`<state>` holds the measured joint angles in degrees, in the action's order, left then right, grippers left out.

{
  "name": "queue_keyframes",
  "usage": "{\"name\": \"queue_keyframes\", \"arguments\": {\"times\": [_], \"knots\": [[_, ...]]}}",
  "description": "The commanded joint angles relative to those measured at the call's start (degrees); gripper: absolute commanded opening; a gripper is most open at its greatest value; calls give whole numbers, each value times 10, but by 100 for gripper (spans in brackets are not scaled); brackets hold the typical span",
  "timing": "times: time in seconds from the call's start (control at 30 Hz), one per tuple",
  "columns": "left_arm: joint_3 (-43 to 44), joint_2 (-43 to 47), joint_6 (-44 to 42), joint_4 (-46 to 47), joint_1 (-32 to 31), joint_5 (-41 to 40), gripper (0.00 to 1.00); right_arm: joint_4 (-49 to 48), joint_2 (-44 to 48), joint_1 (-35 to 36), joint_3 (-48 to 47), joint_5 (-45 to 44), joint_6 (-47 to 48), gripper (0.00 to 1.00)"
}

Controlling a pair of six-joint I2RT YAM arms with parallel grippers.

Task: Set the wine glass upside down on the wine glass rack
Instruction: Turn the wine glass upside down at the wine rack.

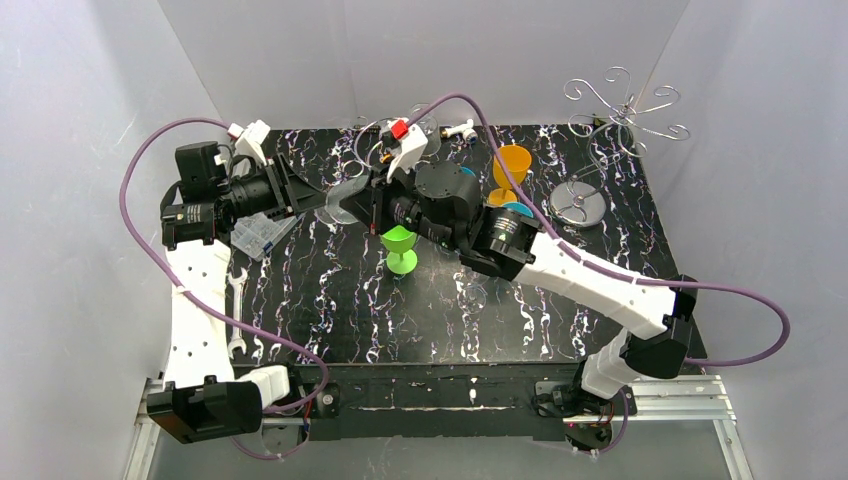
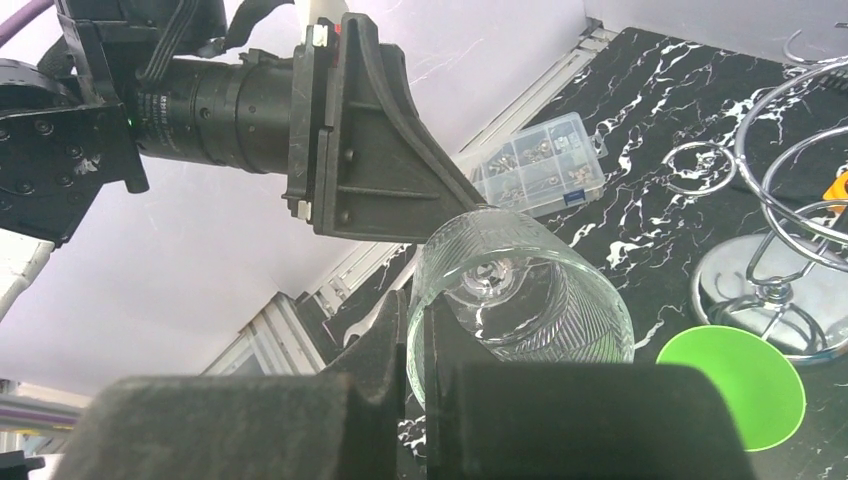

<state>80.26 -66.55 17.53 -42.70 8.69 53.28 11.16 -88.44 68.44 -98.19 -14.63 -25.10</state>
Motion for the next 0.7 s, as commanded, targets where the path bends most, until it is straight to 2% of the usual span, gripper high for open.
{"name": "queue_keyframes", "arguments": {"times": [0.0, 0.07, 0.17, 0.27, 0.37, 0.5, 0.67], "knots": [[-9, 20, 9, 18, 3, 19, 29, -106, 10, 6, 1, -11, -10, 1], [-12, 15, 12, 18, 4, 28, 22, -121, 8, 7, 6, -11, -11, 1], [-14, 14, 7, 17, 3, 27, 17, -133, 4, 9, 10, -8, -13, 1], [-7, 17, -13, 18, 3, 15, 2, -138, 1, 12, 15, -5, -16, 1], [17, 21, -54, 19, 4, -21, 0, -134, 1, 13, 24, 3, -24, 4], [61, 23, -137, 30, 3, -76, 0, -115, 7, 13, 49, 18, -38, 35], [106, 21, -242, 60, 4, -128, 0, -83, 37, 13, 103, 23, -52, 55]]}}
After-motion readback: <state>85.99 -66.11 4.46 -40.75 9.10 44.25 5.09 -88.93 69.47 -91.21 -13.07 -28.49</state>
